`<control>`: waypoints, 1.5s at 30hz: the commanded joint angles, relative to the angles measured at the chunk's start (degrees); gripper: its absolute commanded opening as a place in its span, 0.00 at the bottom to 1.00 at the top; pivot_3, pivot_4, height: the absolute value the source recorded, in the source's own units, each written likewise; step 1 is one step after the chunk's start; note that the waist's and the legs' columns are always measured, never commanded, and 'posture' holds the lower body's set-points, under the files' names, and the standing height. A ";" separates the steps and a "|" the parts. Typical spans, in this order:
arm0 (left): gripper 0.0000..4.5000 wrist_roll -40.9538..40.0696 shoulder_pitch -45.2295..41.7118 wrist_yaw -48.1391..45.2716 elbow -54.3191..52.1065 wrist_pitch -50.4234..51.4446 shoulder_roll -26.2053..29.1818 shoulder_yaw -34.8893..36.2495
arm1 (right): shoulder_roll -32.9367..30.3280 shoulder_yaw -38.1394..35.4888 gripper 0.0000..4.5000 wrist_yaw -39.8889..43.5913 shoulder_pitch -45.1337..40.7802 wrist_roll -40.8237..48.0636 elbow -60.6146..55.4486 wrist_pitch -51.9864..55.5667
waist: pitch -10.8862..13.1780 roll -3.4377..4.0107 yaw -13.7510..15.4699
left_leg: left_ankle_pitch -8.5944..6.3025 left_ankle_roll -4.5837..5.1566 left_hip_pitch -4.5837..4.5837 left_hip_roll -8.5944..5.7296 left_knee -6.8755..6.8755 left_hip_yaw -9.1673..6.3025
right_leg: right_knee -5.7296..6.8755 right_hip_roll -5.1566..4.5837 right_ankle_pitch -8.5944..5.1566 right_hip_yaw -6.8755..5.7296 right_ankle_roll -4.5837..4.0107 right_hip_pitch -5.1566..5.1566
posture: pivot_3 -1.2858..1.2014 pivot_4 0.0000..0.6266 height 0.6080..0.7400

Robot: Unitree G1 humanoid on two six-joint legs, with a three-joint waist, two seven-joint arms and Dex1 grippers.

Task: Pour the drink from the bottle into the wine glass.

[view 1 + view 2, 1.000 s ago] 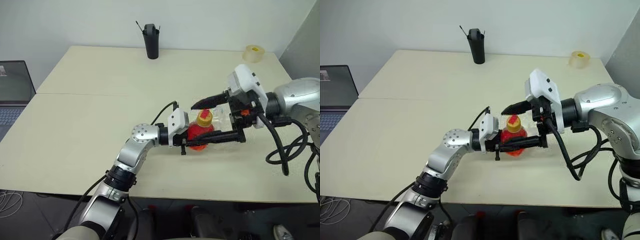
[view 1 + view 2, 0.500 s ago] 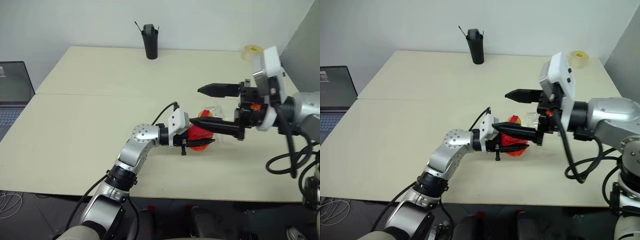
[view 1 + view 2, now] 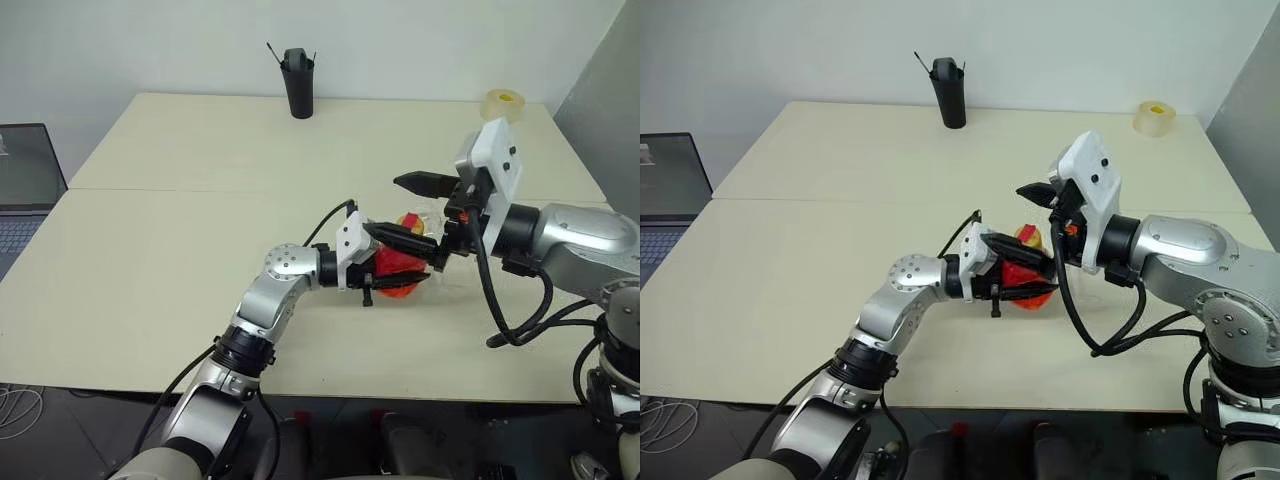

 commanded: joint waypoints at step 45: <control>0.31 -1.43 0.96 2.98 -6.46 1.24 0.33 1.66 | -2.75 -0.03 1.00 2.69 -1.41 8.36 4.62 -5.14 | 0.00 0.00 -0.01 | -0.01 0.01 0.37 0.08 -0.10 0.39 | 0.03 0.12 0.00 0.17 0.00 0.14 | 0.52 0.24 1.00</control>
